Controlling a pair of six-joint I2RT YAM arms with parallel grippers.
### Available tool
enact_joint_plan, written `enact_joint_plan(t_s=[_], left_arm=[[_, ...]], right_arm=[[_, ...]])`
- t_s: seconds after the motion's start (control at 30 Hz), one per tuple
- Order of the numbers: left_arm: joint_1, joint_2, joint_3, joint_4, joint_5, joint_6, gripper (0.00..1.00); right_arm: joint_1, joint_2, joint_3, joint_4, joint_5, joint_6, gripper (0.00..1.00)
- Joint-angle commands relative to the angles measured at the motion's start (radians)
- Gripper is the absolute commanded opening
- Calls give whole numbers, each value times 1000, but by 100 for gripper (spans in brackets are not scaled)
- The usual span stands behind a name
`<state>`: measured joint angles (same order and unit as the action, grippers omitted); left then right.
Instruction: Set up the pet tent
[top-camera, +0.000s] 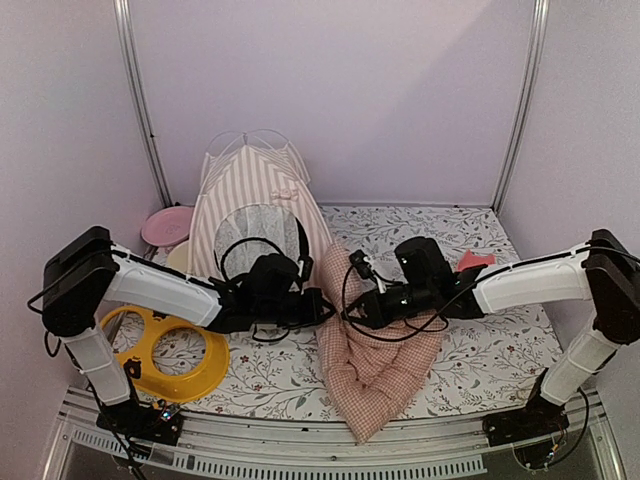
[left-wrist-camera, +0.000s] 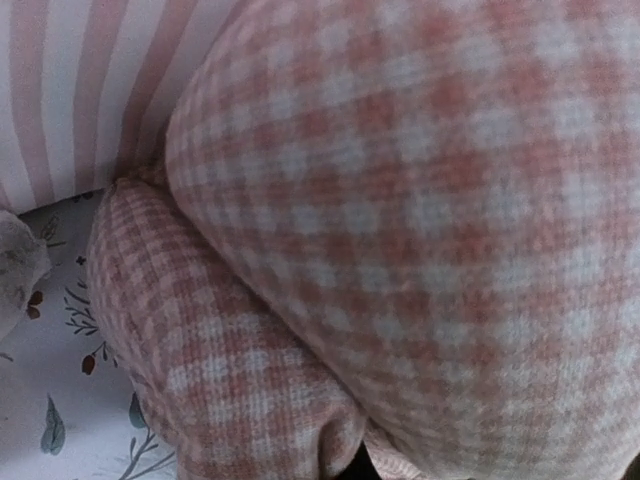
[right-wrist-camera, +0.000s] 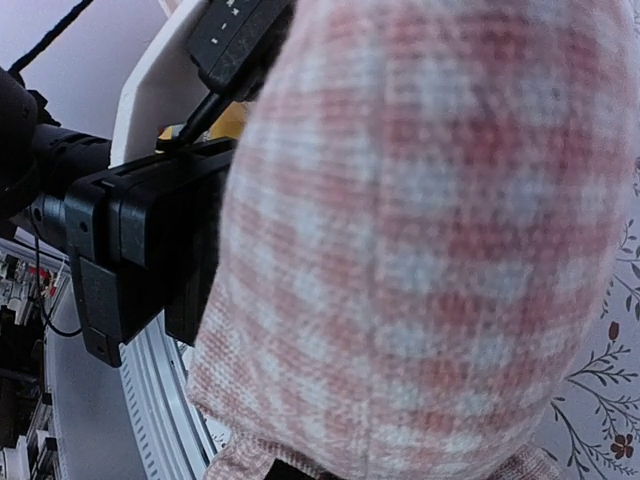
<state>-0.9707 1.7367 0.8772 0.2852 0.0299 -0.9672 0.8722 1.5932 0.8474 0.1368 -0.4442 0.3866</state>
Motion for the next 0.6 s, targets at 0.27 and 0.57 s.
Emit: enact_joint_plan(t_s=[0.27,0.57], left_arm=[[20,83,20,175,35,-98,0],[20,11,27,140,39,-71,0]], right_arm=[[148,116,0,-42,271,121,69],[205,239,138,-341,607,140,79]])
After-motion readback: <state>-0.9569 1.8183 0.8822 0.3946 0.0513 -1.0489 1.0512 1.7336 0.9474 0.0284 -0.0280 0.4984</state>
